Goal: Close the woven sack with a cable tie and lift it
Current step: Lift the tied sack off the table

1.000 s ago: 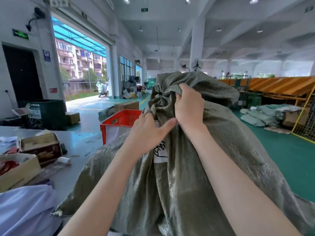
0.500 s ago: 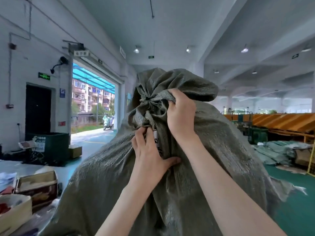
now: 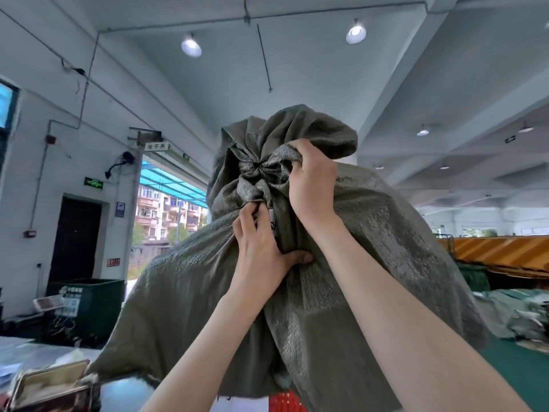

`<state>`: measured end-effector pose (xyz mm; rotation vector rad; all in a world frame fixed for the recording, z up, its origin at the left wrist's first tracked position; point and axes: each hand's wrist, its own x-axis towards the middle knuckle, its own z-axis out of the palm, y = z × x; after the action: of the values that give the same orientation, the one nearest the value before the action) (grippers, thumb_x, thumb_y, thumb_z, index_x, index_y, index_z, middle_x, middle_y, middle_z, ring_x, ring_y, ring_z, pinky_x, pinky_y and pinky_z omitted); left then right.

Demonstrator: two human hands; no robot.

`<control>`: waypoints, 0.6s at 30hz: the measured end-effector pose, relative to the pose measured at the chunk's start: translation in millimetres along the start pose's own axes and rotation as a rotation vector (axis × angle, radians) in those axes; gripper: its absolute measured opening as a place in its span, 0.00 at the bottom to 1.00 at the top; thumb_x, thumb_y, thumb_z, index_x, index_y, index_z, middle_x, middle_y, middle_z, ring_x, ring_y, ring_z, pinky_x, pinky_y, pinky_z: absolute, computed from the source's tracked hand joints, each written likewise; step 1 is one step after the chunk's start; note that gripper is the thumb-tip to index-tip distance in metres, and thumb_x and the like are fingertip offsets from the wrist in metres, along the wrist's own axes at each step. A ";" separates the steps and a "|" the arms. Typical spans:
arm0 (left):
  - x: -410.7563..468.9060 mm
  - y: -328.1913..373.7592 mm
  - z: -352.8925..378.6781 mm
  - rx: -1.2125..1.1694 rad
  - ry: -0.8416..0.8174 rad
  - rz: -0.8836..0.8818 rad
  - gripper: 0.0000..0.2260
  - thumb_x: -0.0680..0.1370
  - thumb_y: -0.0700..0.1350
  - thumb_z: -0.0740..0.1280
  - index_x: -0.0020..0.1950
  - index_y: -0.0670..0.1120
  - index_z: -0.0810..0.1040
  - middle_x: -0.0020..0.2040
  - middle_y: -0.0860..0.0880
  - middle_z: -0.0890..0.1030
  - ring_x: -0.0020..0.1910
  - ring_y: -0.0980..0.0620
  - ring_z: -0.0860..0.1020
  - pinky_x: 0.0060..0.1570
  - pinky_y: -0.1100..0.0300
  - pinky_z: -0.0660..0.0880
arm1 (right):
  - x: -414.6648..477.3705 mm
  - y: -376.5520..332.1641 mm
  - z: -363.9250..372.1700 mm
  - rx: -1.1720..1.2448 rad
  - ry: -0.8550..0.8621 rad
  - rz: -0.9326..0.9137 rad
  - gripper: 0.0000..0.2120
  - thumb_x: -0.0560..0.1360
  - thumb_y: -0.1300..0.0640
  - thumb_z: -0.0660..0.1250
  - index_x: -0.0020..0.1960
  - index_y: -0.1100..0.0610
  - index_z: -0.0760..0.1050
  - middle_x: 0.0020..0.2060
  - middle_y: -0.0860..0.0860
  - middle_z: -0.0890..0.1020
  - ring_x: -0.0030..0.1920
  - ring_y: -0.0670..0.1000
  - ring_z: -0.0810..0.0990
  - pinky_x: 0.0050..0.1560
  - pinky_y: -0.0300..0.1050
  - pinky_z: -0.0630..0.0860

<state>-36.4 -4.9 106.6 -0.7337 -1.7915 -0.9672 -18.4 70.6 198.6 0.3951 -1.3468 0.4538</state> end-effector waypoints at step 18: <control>26.8 -100.2 137.8 0.070 0.012 -0.100 0.44 0.62 0.47 0.78 0.69 0.28 0.61 0.67 0.29 0.62 0.68 0.29 0.60 0.70 0.41 0.58 | -60.9 110.2 62.4 0.183 -0.171 0.195 0.16 0.68 0.74 0.59 0.49 0.64 0.81 0.43 0.57 0.85 0.43 0.44 0.78 0.44 0.20 0.67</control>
<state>-189.7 64.1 67.6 -0.5980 -1.8564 -0.9675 -138.3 126.5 151.4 0.4630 -1.5228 0.7217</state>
